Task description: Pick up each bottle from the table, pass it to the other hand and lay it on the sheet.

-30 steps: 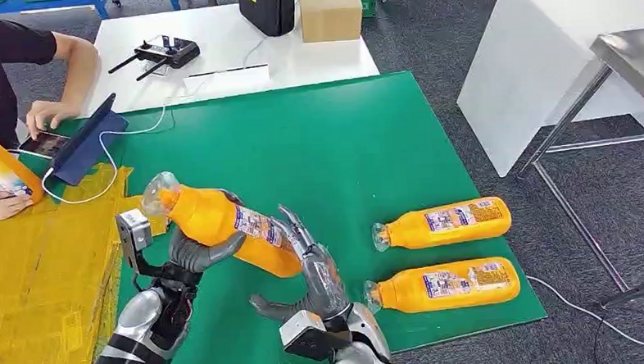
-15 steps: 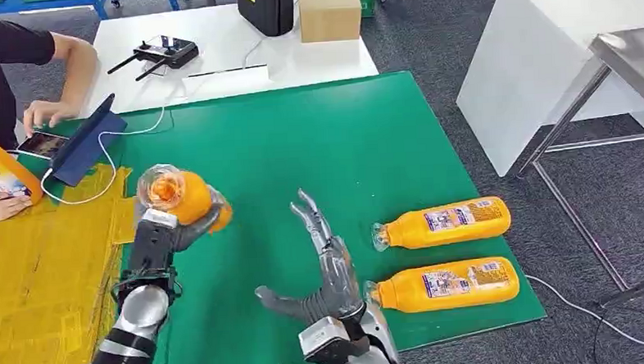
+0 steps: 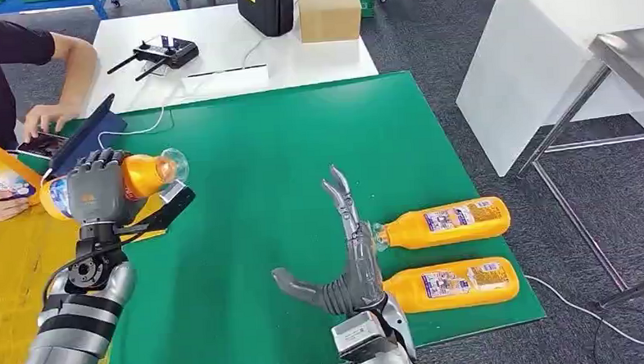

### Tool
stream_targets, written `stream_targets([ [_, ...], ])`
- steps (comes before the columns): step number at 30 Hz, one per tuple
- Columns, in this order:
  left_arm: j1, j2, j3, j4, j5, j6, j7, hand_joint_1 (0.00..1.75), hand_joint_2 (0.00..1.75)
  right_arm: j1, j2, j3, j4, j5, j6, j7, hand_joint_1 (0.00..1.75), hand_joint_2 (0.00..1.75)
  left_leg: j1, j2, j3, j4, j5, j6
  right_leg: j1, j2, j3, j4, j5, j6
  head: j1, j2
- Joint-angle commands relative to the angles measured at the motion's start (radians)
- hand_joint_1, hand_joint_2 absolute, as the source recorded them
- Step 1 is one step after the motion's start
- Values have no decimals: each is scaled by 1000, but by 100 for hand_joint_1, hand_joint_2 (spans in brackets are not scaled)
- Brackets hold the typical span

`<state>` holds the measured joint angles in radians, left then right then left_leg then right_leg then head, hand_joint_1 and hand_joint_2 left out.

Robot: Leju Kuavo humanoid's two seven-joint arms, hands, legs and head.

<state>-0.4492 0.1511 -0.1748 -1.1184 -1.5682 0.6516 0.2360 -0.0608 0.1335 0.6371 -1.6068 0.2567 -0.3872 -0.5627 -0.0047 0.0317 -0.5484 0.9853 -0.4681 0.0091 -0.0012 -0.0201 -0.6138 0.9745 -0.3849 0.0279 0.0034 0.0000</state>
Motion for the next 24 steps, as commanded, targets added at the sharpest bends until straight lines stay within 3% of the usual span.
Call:
stream_targets([
  [1, -143, 91, -183, 303, -3, -24, 89, 175, 175, -28, -27, -19, 0, -10, 12, 6, 0, 175, 1, -4, 2, 0, -1, 0, 1, -1, 4, -1, -1, 0, 0, 0],
  [3, -170, 103, -237, 360, -3, -49, 149, 175, 175, -32, -26, -17, 1, -10, 18, 8, 0, 175, 2, -2, 3, 0, -1, -1, 1, 1, 4, 0, -1, 0, 0, 0],
  [8, -228, 50, -182, 522, -3, -142, 159, 175, 175, -43, -19, -17, 5, 1, 33, 25, 0, 175, 1, -4, 1, 0, 0, -1, 0, -1, 3, 0, -1, 0, 0, 0],
  [11, -242, 53, -215, 555, -3, -151, 194, 175, 175, -44, -17, -19, 6, 5, 37, 31, 0, 175, 2, -5, 2, 1, -1, -1, 1, 0, 4, 0, -1, 0, 0, 0],
  [14, -239, 35, -173, 580, -2, -144, 180, 175, 175, -43, -16, -22, 12, 7, 41, 34, 0, 175, 3, -5, 4, 1, -2, -1, 1, 0, 6, 0, -2, 0, 0, 0],
  [15, -243, 44, -202, 590, -3, -147, 206, 98, 175, -43, -15, -22, 14, 8, 43, 35, 0, 175, 3, -5, 4, 1, -2, -1, 1, 0, 6, 0, -2, 0, 0, 0],
  [16, -251, 69, -296, 602, -3, -163, 286, 68, 175, -43, -14, -22, 17, 9, 45, 36, 0, 175, 1, -4, 2, 0, -1, -1, 0, 0, 3, -1, -1, 0, 0, 0],
  [17, -249, 58, -266, 626, -3, -184, 285, 17, 175, -42, -13, -22, 19, 9, 47, 37, 0, 175, 2, -5, 3, 0, -1, -1, 1, -1, 5, -1, -2, 0, 0, 0],
  [18, -249, 58, -266, 626, -3, -184, 285, 0, 175, -42, -13, -22, 19, 9, 47, 37, 0, 175, 1, -3, 1, 0, -1, -1, 0, 0, 2, -1, -1, 0, 0, 0],
  [24, -261, 64, -295, 652, -3, -203, 309, 0, 175, -42, -12, -22, 22, 13, 51, 40, 0, 175, 2, -4, 3, 1, -2, -1, 1, 0, 4, 0, -2, 0, 0, 0],
])
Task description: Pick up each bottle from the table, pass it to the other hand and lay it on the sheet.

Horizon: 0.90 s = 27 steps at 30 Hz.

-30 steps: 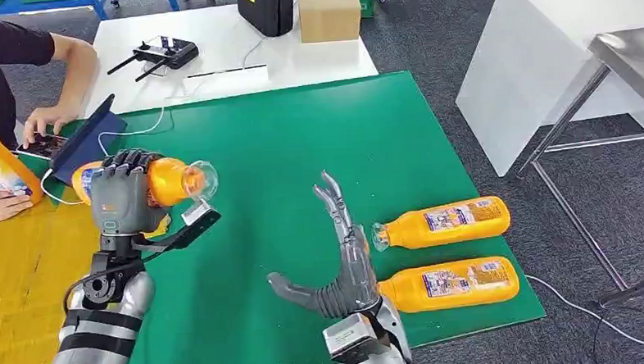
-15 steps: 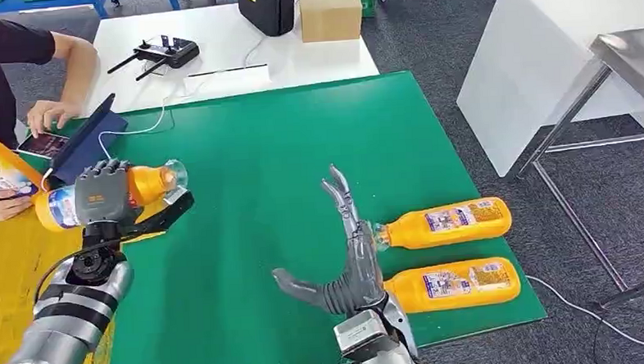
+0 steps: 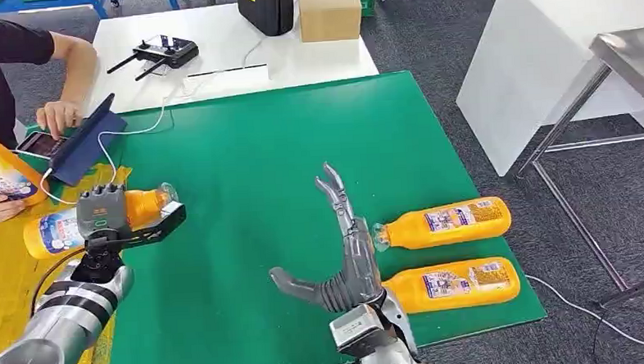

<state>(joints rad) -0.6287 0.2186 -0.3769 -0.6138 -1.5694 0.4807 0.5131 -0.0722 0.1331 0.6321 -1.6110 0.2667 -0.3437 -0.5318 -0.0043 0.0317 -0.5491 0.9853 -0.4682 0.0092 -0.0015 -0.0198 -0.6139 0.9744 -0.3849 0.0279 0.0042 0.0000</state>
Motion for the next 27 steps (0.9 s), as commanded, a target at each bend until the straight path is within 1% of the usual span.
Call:
stream_targets([
  [1, -78, -11, -61, 161, -1, -38, 27, 0, 175, -30, -11, -17, 29, 4, 8, 10, 0, 175, 1, -3, 2, 0, -1, -1, 1, 0, 2, 0, -1, 0, 0, 0],
  [2, -78, -14, -50, 166, 0, -42, 25, 0, 175, -29, -10, -17, 31, 4, 8, 10, 0, 175, 2, -4, 4, 1, -2, -1, 1, 0, 5, 0, -2, 0, 0, 0],
  [3, -76, -11, -49, 167, 0, -40, 24, 0, 175, -28, -11, -18, 32, 4, 8, 10, 0, 175, 1, -1, 1, 0, 0, -1, 0, 1, 2, -1, 0, 0, 0, 0],
  [6, -80, -28, -9, 190, 3, -76, -6, 0, 175, -27, -8, -21, 33, 6, 9, 12, 0, 175, 2, -4, 5, 0, -2, -1, 2, 1, 6, -1, -2, 0, 0, 0],
  [7, -81, -36, 15, 193, 6, -81, -28, 0, 175, -26, -7, -23, 33, 7, 10, 13, 0, 175, 1, -2, 2, 0, 0, -1, 0, 0, 2, -1, 0, 0, 0, 0],
  [10, -82, -40, 16, 193, 6, -83, -28, 0, 175, -26, -7, -24, 33, 7, 10, 13, 0, 175, 2, -4, 3, 0, -1, -1, 1, 0, 4, 0, -1, 0, 0, 0],
  [12, -82, -40, 16, 193, 6, -83, -28, 0, 175, -26, -7, -24, 33, 7, 10, 13, 0, 175, 1, -3, 1, 0, 0, -1, 0, 0, 2, 0, -1, 0, 0, 0],
  [14, -82, -40, 16, 193, 6, -83, -28, 0, 175, -26, -7, -24, 33, 7, 10, 13, 0, 175, 1, -3, 2, 0, -1, -1, 1, 0, 3, 0, -1, 0, 0, 0],
  [15, -82, -40, 16, 193, 6, -83, -28, 0, 175, -26, -7, -24, 33, 7, 10, 13, 0, 175, 2, -5, 5, 1, -2, -1, 2, 0, 6, -1, -2, 0, 0, 0],
  [16, -82, -40, 16, 193, 6, -83, -28, 0, 175, -26, -7, -24, 33, 7, 10, 13, 0, 175, 1, -3, 2, 0, -1, -1, 1, 0, 3, -1, -1, 0, 0, 0],
  [17, -83, -48, 40, 197, 21, -96, -60, 0, 175, -24, -6, -26, 31, 8, 10, 14, 0, 175, 1, -2, 2, 0, -1, -1, 1, 0, 3, -1, -1, 0, 0, 0],
  [19, -79, -82, 119, 192, 82, -113, -175, 0, 175, -18, -3, -38, 30, 5, 14, 16, 0, 175, 1, -3, 3, 0, -1, -1, 1, 0, 4, 0, -1, 0, 0, 0],
  [21, -79, -95, 119, 189, 71, -120, -176, 0, 175, -18, -3, -40, 31, 6, 18, 16, 0, 175, 1, -5, 3, 0, -1, -1, 1, -1, 4, -1, -1, 0, 0, 0],
  [23, -66, -118, 164, 172, 110, -106, -223, 0, 175, -15, 0, -45, 33, 6, 20, 16, 0, 175, 1, -6, 4, 0, -1, -1, 1, -2, 5, -1, -2, 0, 0, 0],
  [25, -49, -139, 210, 142, 169, -84, -304, 0, 175, -9, -1, -49, 30, 8, 16, 15, 0, 175, 1, -4, 2, -1, 0, 0, 0, -1, 3, -1, -1, 0, 0, 0],
  [26, -36, -152, 239, 110, 219, -60, -364, 0, 175, -5, -3, -51, 28, 11, 14, 15, 0, 175, 1, -5, 4, 0, -1, 0, 1, -2, 5, -1, -1, 0, -1, 0],
  [27, -27, -157, 251, 90, 241, -45, -392, 0, 175, -2, -3, -54, 27, 11, 12, 13, 0, 175, 0, -4, 2, -1, 0, 0, 0, -1, 3, -1, -1, 0, 0, 0],
])
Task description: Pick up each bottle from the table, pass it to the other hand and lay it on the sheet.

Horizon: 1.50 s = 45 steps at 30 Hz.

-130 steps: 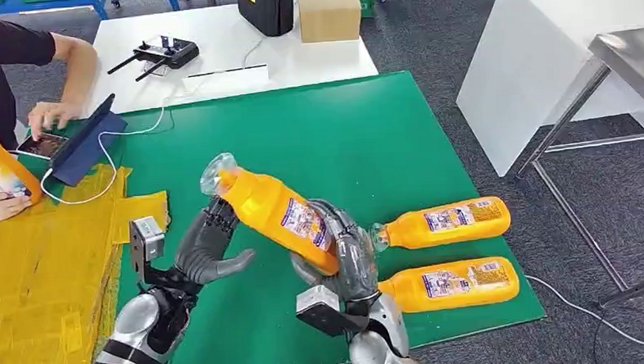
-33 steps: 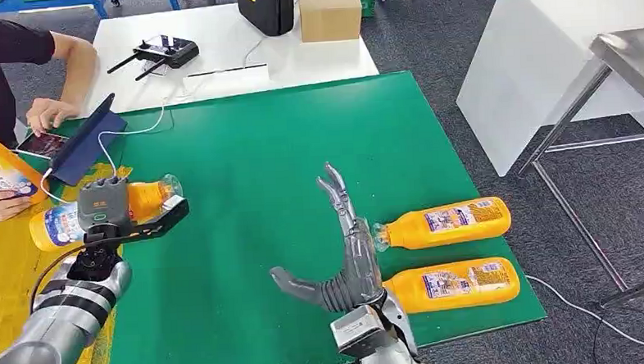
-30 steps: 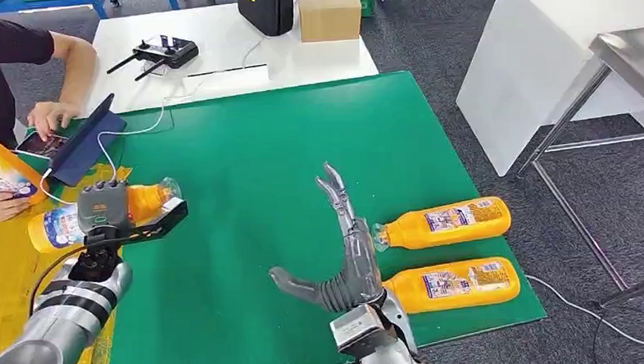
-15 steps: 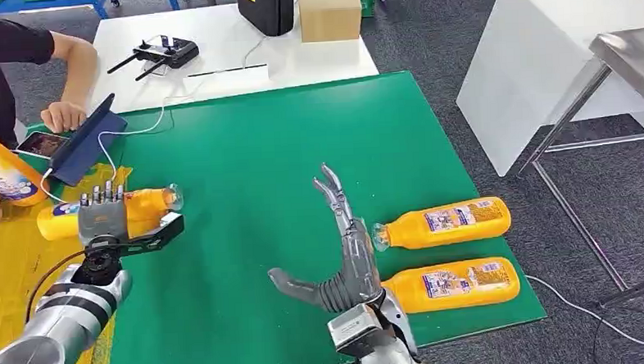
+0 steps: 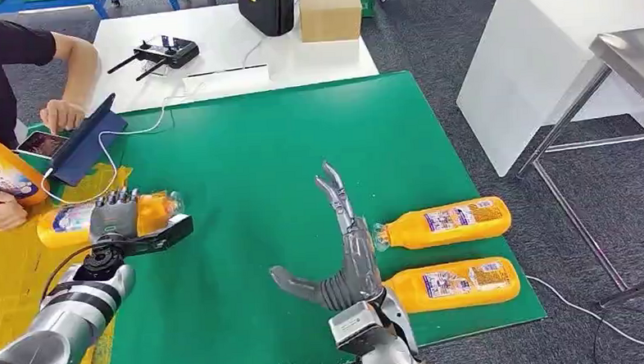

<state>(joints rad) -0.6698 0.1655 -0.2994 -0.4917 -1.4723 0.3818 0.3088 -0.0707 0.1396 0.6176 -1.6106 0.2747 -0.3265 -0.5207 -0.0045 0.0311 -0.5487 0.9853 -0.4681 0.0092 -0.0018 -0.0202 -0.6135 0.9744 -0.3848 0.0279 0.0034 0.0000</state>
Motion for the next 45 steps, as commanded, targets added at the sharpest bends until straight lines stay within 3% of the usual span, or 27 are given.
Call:
stream_targets([
  [1, 22, -108, 182, -51, 160, 73, -206, 0, 175, -2, -10, -41, 26, 3, -6, 2, 0, 175, 1, -5, 4, -1, -1, 0, 0, -1, 5, -2, -1, 0, 0, 0],
  [5, 22, -108, 182, -51, 160, 73, -206, 0, 175, -2, -10, -41, 26, 3, -6, 2, 0, 175, 2, -4, 3, 0, -2, -1, 1, 0, 5, -1, -2, 0, 1, 0],
  [8, 87, -130, 228, -202, 285, 166, -334, 0, 175, 6, -13, -43, 21, 6, -16, -1, 0, 175, 1, -3, 4, -1, -1, -1, 1, 1, 4, -1, -1, 0, 0, 0],
  [13, 257, -167, 233, -622, 590, 250, -543, 0, 175, 25, -26, -43, -1, 6, -49, -13, 0, 175, 1, -3, 3, 0, -2, 0, 1, 0, 4, -1, -2, 1, 0, 0],
  [20, 355, -177, 208, -870, 763, 285, -636, 0, 175, 44, -57, -67, -55, 22, -102, -26, 0, 175, 2, -2, 3, 1, -3, 0, 1, 2, 4, -1, -2, 1, 0, 0],
  [24, 414, -178, 205, -947, 861, 274, -694, 0, 175, 45, -117, -95, -59, 161, -120, 75, 0, 175, 1, -2, 3, 1, -3, 0, 1, 2, 4, -1, -2, 0, 0, 0],
  [26, 454, -179, 208, -998, 934, 235, -721, 0, 175, 45, -161, -123, -54, 301, -132, 153, 0, 175, 1, 0, 2, -1, -2, 0, 0, 1, 3, -3, 0, 1, 0, 0],
  [27, 486, -181, 209, -1044, 1015, 162, -736, 0, 175, 42, -211, -145, -46, 508, -122, 273, 0, 175, 1, -2, 4, -1, -2, 0, 0, 1, 5, -3, -1, 1, 0, 0],
  [31, 523, -186, 215, -1097, 1048, 112, -736, 0, 175, 54, -259, -198, -50, 575, -91, 306, 0, 175, 1, -2, 3, 0, -2, 1, 0, 1, 4, -2, -1, 1, 0, 0],
  [34, 553, -190, 214, -1138, 1129, 0, -736, 0, 175, 55, -334, -232, -34, 673, 4, 396, 0, 175, 0, -3, 1, 0, -2, 1, 0, 0, 3, -2, -1, 1, 0, 0],
  [41, 568, -186, 188, -1127, 1241, -153, -718, 0, 175, 38, -462, -374, 143, 589, 177, 375, 0, 175, 0, -4, 4, -1, -3, 1, -2, 0, 6, -3, -1, 1, 0, 0],
  [45, 561, -185, 186, -1108, 1247, -162, -716, 0, 175, 29, -470, -397, 169, 570, 187, 352, 0, 175, -1, -4, 2, -1, -2, 2, -2, -1, 4, -3, -1, 1, 0, 0],
])
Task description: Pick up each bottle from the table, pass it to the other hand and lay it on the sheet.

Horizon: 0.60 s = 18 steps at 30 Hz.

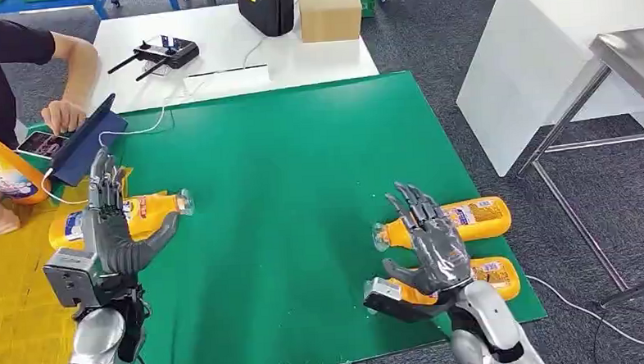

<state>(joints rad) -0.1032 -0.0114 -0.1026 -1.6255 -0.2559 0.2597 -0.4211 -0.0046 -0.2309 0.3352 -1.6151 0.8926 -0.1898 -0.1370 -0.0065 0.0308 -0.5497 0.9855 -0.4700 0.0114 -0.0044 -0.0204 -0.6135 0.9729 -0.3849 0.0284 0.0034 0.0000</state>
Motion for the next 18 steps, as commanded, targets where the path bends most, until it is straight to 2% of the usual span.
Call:
stream_targets([
  [1, -5, -8, -11, 26, 31, -40, 14, 0, 175, -37, -99, -115, 173, -48, 51, -32, 0, 175, 1, -5, 4, 0, -1, -1, 0, -1, 6, -1, -1, 0, 0, 0],
  [4, -18, -11, -15, 64, 44, -63, 39, 0, 175, -72, -116, -134, 237, -74, 97, -34, 0, 175, 1, -2, 4, -1, -1, -1, 1, 1, 5, -1, -1, 0, 0, 0],
  [8, -37, -22, -15, 119, 53, -65, 51, 0, 175, -123, -111, -150, 331, -84, 98, -64, 0, 175, 1, -3, 4, -1, -1, -1, 1, 0, 5, -2, 0, 0, 0, 0],
  [14, -55, -38, -18, 185, 62, -73, 60, 0, 175, -224, -85, -125, 467, -4, 63, -54, 0, 175, 1, -1, 3, -1, 0, 0, 1, 1, 3, -2, 1, 0, 0, 0],
  [16, -60, -43, -24, 191, 62, -77, 63, 0, 175, -271, -72, -95, 514, 44, 46, -32, 0, 175, 2, -2, 7, -1, -1, -1, 1, 2, 7, -2, 0, 0, 0, 0],
  [18, -66, -49, -29, 198, 61, -78, 64, 0, 175, -314, -55, -69, 557, 63, 46, -27, 0, 175, 1, 1, 3, -1, 0, -1, 1, 3, 3, -1, 1, 0, 0, 0],
])
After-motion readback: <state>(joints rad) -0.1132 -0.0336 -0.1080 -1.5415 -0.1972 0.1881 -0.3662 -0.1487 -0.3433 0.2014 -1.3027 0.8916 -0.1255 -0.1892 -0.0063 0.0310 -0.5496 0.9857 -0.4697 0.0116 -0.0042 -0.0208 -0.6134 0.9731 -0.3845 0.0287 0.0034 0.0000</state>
